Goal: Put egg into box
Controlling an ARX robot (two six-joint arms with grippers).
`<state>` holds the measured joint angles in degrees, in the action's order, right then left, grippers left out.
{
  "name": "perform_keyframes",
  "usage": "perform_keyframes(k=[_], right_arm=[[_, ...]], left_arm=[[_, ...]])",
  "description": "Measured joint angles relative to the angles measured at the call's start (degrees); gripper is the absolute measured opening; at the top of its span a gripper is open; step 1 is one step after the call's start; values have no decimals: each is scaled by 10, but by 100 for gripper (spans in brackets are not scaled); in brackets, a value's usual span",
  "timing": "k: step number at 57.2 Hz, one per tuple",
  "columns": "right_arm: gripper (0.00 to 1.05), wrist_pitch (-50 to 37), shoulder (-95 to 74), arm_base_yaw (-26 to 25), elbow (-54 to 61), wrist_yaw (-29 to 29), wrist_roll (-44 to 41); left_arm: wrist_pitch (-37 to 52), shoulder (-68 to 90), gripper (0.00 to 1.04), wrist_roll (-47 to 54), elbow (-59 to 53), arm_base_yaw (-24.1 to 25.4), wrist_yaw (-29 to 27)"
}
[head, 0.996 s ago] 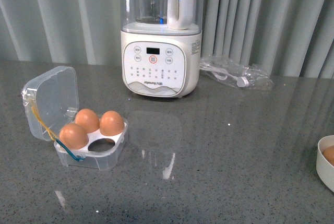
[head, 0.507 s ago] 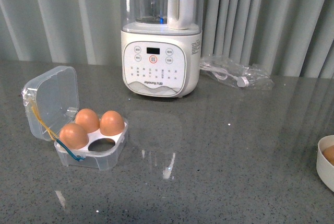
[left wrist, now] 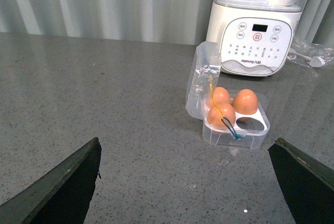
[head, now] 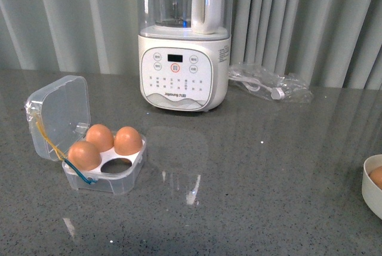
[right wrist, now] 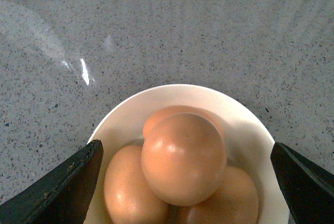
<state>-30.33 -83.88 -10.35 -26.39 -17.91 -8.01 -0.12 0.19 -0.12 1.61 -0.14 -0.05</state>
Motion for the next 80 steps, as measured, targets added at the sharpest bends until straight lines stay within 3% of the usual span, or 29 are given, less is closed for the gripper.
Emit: perform_keyframes(k=[32,53,67,80], right_arm=[[97,-72,-61,-12,5,-11,3],[45,-127,-74,3,6,-13,7],[43,-137,-37,9,23,-13,7],[43,-127,61,53,16,-15,22]], left_arm=[[0,0,98,0,0,0,0],[0,0,98,0,0,0,0],[0,0,98,0,0,0,0],[0,0,98,0,0,0,0]])
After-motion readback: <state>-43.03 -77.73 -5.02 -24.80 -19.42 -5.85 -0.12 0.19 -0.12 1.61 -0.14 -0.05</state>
